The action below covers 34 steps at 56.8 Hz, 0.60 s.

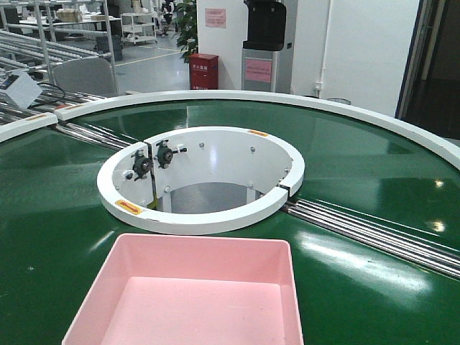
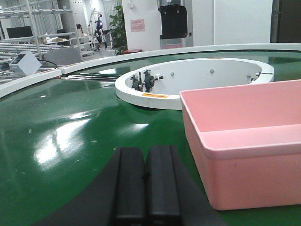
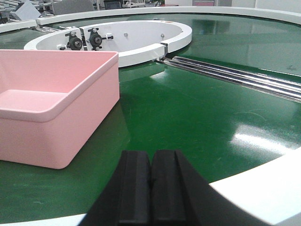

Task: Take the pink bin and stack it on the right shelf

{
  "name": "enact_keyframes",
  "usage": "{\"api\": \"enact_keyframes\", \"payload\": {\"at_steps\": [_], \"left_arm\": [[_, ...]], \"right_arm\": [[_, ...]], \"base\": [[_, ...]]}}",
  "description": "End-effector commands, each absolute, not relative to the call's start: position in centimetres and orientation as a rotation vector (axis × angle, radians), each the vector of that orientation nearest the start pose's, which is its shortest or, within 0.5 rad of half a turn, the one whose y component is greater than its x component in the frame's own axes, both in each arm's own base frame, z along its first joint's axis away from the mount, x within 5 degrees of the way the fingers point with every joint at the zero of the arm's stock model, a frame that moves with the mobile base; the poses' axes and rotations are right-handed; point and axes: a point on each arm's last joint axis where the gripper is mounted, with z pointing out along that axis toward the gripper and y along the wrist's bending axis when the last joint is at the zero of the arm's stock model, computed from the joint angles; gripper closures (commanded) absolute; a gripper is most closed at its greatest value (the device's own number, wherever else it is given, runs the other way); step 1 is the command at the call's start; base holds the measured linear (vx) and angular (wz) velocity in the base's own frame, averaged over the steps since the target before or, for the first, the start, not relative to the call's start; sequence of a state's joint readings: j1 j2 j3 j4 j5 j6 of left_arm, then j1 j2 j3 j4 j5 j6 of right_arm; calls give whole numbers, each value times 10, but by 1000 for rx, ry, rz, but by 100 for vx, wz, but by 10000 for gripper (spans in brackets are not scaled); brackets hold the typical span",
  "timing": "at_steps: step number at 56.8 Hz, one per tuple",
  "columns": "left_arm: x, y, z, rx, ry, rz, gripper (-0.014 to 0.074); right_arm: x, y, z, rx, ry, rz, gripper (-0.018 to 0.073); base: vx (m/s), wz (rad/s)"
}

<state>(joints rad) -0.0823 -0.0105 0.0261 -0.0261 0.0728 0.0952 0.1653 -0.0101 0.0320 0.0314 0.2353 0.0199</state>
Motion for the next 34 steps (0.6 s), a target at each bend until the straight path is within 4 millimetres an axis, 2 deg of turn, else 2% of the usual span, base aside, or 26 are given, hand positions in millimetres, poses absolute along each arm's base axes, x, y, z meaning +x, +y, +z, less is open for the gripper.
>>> {"api": "enact_keyframes", "payload": {"at_steps": [1, 12, 20, 26, 29, 34], "left_arm": [[56, -5, 201, 102, 1488, -20, 604], [56, -4, 202, 101, 1480, -20, 604], [52, -4, 222, 62, 1284, -45, 604], [44, -3, 252, -4, 1137, -133, 604], [41, -3, 268, 2, 1166, -129, 604], [34, -3, 317, 14, 1214, -121, 604]], "right_arm": [[55, 9, 190, -103, 1642, 154, 568], [55, 9, 191, -101, 1628, 155, 568], [55, 9, 201, -85, 1523, 166, 568], [50, 7, 231, -39, 1315, 203, 568], [43, 6, 258, -34, 1225, 209, 568], [29, 4, 312, -80, 1125, 149, 568]], "base": [[0, 0], [0, 0], [0, 0], [0, 0], [0, 0], [0, 0]]}}
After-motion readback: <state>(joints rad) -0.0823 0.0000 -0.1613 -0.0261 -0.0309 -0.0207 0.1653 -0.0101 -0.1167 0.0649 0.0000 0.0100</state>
